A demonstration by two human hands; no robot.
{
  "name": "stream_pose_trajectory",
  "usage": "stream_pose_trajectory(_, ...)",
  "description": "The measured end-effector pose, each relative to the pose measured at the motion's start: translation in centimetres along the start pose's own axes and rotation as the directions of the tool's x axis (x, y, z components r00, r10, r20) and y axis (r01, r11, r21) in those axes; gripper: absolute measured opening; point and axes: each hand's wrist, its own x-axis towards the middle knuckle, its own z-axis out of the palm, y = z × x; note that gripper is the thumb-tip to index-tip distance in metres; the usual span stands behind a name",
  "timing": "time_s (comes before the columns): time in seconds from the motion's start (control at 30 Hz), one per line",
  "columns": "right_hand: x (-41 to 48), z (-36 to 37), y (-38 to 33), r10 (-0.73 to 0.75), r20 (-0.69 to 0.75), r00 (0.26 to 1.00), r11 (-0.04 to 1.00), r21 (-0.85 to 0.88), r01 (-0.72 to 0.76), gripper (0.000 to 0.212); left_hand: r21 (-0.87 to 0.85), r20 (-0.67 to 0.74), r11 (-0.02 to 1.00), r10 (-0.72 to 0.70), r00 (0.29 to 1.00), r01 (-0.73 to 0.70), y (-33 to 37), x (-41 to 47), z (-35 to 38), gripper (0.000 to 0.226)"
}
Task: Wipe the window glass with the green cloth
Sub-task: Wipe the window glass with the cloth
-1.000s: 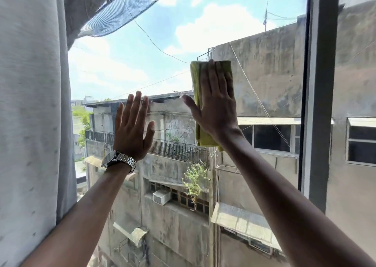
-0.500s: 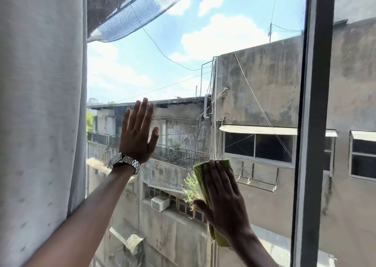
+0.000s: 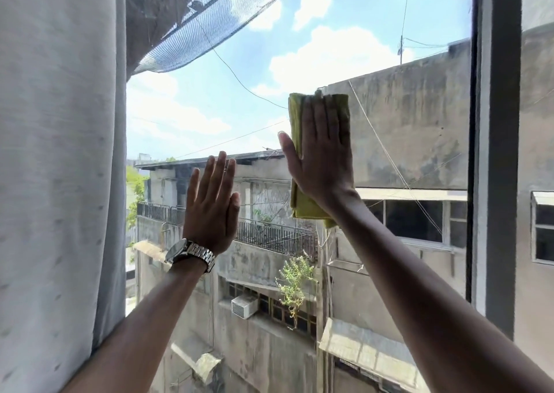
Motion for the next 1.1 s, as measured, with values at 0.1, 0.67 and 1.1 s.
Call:
stream_pose_trajectory(0.1, -3.2, 0.3, -0.8, -0.261, 0.083, 0.962, 0.964, -0.023, 0.264, 0.076, -0.006, 0.0, 1.0, 0.013, 1.0, -0.013, 0.1, -0.1, -0.2, 0.06)
stream_pose_trajectory(0.67, 1.2, -2.7, 6.0, -0.225, 0.079, 0.971, 0.969, -0.09, 0.232, 0.065, -0.019, 0.004, 1.0, -0.002, 1.0, 0.002, 0.3, -0.1, -0.5, 0.061)
stream_pose_trajectory(1.1, -10.6, 1.0, -2.3, -0.462, 0.231, 0.856, 0.886, 0.075, 0.458, 0.062, -0.026, 0.012, 1.0, 0.005, 1.0, -0.005, 0.2, -0.1, -0.8, 0.061)
